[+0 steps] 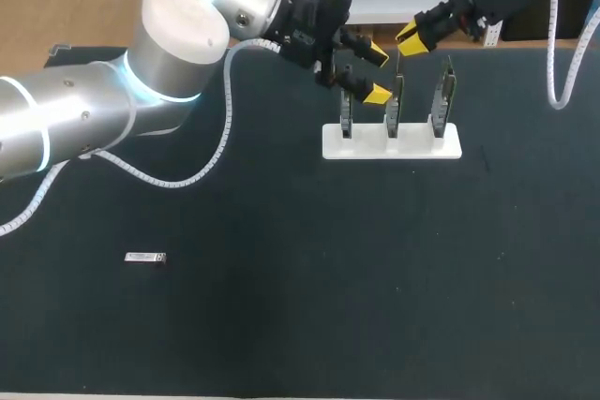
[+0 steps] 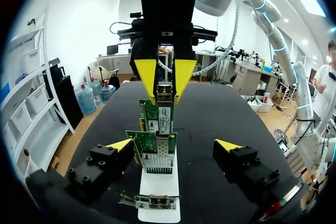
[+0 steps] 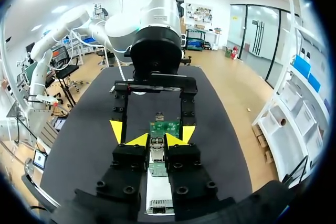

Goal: Pick up the optical module with the left hand, and insert it into the network port with the right hand.

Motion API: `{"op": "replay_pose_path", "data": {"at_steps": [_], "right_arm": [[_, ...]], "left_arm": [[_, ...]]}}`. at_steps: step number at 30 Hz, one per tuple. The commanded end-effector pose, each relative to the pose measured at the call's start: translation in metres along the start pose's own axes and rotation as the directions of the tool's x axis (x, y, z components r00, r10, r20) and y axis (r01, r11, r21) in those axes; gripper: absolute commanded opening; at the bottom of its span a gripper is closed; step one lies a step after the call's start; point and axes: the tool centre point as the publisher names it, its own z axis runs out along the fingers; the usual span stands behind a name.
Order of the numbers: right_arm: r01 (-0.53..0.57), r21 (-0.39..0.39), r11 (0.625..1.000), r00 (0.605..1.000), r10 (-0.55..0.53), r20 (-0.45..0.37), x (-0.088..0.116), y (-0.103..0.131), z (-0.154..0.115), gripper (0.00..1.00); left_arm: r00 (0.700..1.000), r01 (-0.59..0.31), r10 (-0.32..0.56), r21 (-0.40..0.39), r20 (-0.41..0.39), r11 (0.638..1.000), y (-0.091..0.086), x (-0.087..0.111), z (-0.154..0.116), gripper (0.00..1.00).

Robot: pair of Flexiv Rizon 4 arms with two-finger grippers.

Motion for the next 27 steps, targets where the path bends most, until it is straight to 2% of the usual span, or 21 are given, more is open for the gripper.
{"op": "replay_pose_path", "data": {"at_steps": [1, 27], "right_arm": [[0.005, 0.007, 1.000, 1.000, -0.005, 0.003, -0.0017, 0.0001, -0.0006, 0.00], [0.011, 0.008, 1.000, 1.000, -0.011, -0.004, 0.0019, -0.0008, 0.0023, 0.00]], "left_arm": [[1.000, -0.001, 0.001, 0.002, -0.001, 1.000, 0.0013, 0.0000, 0.0003, 1.00], [1.000, -0.001, 0.001, 0.002, -0.001, 1.000, 0.0013, 0.0000, 0.0003, 1.00]]}}
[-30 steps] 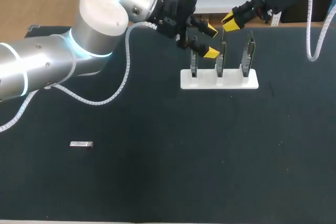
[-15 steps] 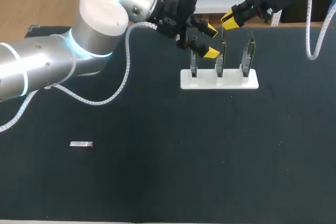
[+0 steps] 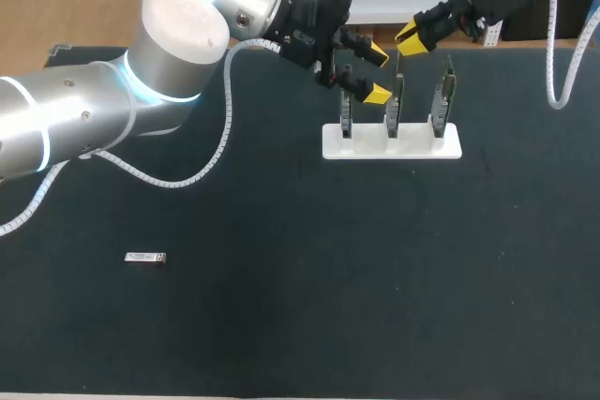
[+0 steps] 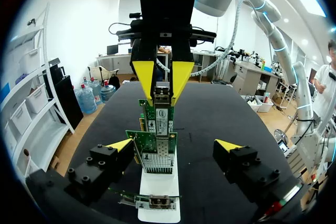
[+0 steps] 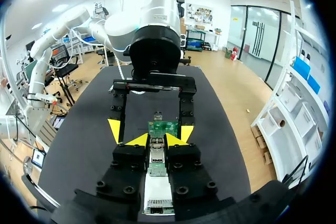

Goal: Pick up the optical module with the left hand, and insert it into the network port with the right hand.

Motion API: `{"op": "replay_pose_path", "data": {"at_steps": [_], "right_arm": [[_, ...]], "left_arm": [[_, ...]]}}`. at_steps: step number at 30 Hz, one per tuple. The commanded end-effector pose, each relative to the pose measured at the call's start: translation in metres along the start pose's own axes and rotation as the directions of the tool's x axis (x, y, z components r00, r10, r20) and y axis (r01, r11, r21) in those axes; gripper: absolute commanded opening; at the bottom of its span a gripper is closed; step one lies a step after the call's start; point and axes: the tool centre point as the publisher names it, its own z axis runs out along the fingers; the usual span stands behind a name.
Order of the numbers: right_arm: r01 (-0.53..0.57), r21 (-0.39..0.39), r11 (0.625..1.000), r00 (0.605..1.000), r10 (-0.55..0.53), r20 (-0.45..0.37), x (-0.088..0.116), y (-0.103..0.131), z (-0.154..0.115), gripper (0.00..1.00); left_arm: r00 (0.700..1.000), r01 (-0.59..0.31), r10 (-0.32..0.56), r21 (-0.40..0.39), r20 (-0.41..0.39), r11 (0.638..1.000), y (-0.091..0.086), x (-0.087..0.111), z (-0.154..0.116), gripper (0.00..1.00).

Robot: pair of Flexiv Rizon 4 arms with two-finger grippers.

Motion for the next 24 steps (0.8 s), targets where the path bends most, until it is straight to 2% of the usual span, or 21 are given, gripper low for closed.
{"op": "replay_pose_path", "data": {"at_steps": [1, 24], "right_arm": [[0.000, 0.003, 1.000, 1.000, 0.000, -0.003, 0.0006, 0.0013, 0.0010, 0.00], [-0.029, -0.011, 1.000, 1.000, 0.029, -0.008, 0.0081, -0.0016, 0.0068, 0.00]], "left_arm": [[1.000, -0.001, 0.001, 0.002, -0.001, 1.000, 0.0013, 0.0000, 0.0003, 1.00], [1.000, -0.001, 0.001, 0.002, -0.001, 1.000, 0.0013, 0.0000, 0.0003, 1.00]]}}
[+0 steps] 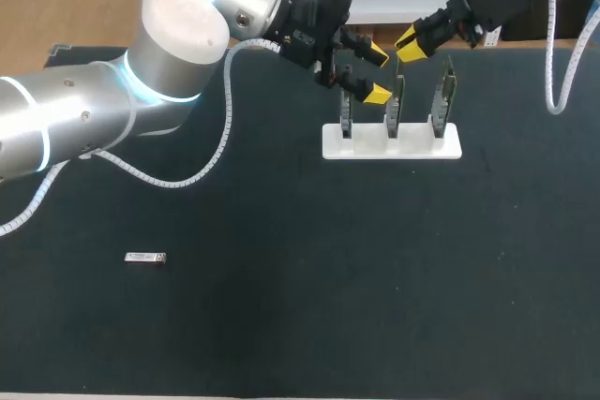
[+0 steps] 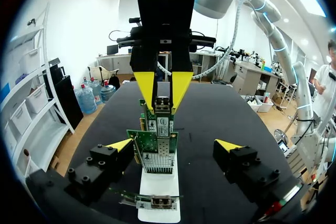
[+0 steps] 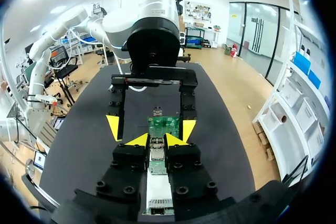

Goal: Pick up the optical module with the left hand, and insert it into the network port with the right hand.

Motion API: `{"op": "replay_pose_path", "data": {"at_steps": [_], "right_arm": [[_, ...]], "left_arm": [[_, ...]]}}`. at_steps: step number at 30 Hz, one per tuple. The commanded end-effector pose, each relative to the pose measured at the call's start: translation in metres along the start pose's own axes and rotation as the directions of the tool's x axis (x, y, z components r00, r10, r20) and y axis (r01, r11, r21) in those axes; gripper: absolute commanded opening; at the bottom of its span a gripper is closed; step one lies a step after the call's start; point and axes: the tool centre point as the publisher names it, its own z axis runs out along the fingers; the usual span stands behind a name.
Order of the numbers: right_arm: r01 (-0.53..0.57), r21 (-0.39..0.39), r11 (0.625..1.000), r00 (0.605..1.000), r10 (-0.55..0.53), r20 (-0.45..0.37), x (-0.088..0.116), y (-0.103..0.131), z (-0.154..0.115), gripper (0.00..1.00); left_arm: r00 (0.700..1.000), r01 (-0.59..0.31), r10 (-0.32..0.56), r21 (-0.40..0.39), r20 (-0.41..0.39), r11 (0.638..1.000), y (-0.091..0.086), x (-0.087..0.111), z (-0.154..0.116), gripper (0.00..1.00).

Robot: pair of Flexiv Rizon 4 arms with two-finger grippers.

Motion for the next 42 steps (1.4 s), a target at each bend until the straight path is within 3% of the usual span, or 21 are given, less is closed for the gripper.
{"op": "replay_pose_path", "data": {"at_steps": [1, 4, 5, 6, 7, 25, 41, 42], "right_arm": [[-0.003, -0.004, 1.000, 1.000, 0.003, 0.003, 0.000, -0.002, 0.000, 0.00], [-0.005, -0.003, 1.000, 1.000, 0.005, 0.004, 0.000, -0.003, 0.000, 0.00], [-0.009, -0.004, 1.000, 1.000, 0.009, 0.003, 0.000, -0.003, 0.000, 0.18], [-0.011, -0.006, 1.000, 1.000, 0.011, 0.001, 0.000, -0.003, 0.001, 0.50], [-0.012, -0.011, 1.000, 1.000, 0.012, 0.000, 0.000, -0.003, 0.001, 1.00], [-0.019, -0.031, 0.999, 0.998, 0.021, 0.058, -0.014, -0.001, -0.012, 1.00], [0.007, -0.014, 1.000, 0.999, -0.006, 0.048, -0.026, -0.001, -0.016, 1.00], [0.010, -0.010, 1.000, 0.999, -0.009, 0.051, -0.027, -0.001, -0.016, 0.79]], "left_arm": [[1.000, -0.001, 0.001, 0.002, -0.001, 1.000, 0.001, 0.000, 0.000, 1.00], [1.000, -0.001, 0.001, 0.002, -0.001, 1.000, 0.001, 0.000, 0.000, 1.00], [1.000, -0.001, 0.001, 0.002, -0.001, 1.000, 0.001, 0.000, 0.000, 1.00], [1.000, -0.001, 0.001, 0.002, -0.001, 1.000, 0.001, 0.000, 0.000, 1.00], [1.000, -0.001, 0.001, 0.002, -0.001, 1.000, 0.001, 0.000, 0.000, 1.00], [1.000, -0.001, 0.001, 0.002, -0.001, 1.000, 0.001, 0.000, 0.000, 1.00], [1.000, -0.001, 0.001, 0.002, -0.001, 1.000, 0.001, 0.000, 0.000, 1.00], [1.000, -0.001, 0.001, 0.002, -0.001, 1.000, 0.001, 0.000, 0.000, 1.00]]}}
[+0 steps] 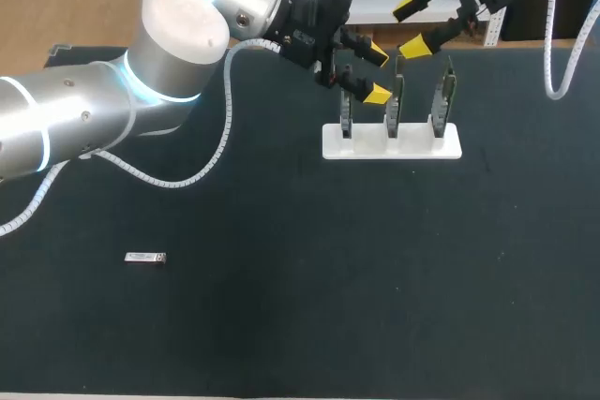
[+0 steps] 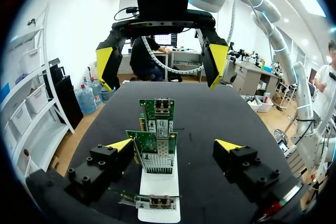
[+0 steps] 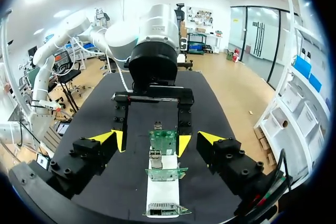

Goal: Pick up the optical module with the left hand, and insert it into the network port with the right hand.

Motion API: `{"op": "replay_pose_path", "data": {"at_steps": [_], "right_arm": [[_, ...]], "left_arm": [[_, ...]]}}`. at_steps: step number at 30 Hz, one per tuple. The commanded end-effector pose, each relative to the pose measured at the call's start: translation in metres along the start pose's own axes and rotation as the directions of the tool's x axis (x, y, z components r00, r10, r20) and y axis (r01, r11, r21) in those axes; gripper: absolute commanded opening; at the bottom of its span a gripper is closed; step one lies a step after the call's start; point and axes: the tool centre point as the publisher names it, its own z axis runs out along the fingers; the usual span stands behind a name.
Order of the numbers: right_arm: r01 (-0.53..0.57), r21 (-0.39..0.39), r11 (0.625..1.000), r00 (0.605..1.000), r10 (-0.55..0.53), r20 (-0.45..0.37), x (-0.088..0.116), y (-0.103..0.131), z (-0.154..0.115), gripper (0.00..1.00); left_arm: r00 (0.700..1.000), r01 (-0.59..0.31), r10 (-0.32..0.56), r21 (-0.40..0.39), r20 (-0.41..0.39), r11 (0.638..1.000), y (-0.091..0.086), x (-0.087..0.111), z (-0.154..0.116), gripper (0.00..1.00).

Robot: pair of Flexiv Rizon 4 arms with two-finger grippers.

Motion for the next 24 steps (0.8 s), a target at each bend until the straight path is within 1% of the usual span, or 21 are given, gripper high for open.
{"op": "replay_pose_path", "data": {"at_steps": [1, 2, 12, 24], "right_arm": [[0.004, 0.013, 1.000, 1.000, -0.004, 0.009, -0.0019, 0.0012, -0.0016, 0.31], [0.006, 0.016, 1.000, 1.000, -0.006, 0.012, -0.0024, 0.0008, -0.0024, 0.00], [0.014, 0.025, 1.000, 1.000, -0.014, 0.015, -0.0048, -0.0033, -0.0036, 0.00], [0.004, 0.007, 1.000, 1.000, -0.004, 0.001, -0.0018, -0.0072, 0.0036, 0.00]], "left_arm": [[1.000, -0.001, 0.001, 0.002, -0.001, 1.000, 0.0013, -0.0001, 0.0002, 1.00], [1.000, -0.001, 0.001, 0.002, -0.001, 1.000, 0.0013, -0.0001, 0.0002, 1.00], [1.000, -0.001, 0.001, 0.002, -0.001, 1.000, 0.0013, -0.0001, 0.0002, 1.00], [1.000, -0.001, 0.001, 0.002, -0.001, 1.000, 0.0013, -0.0001, 0.0002, 1.00]]}}
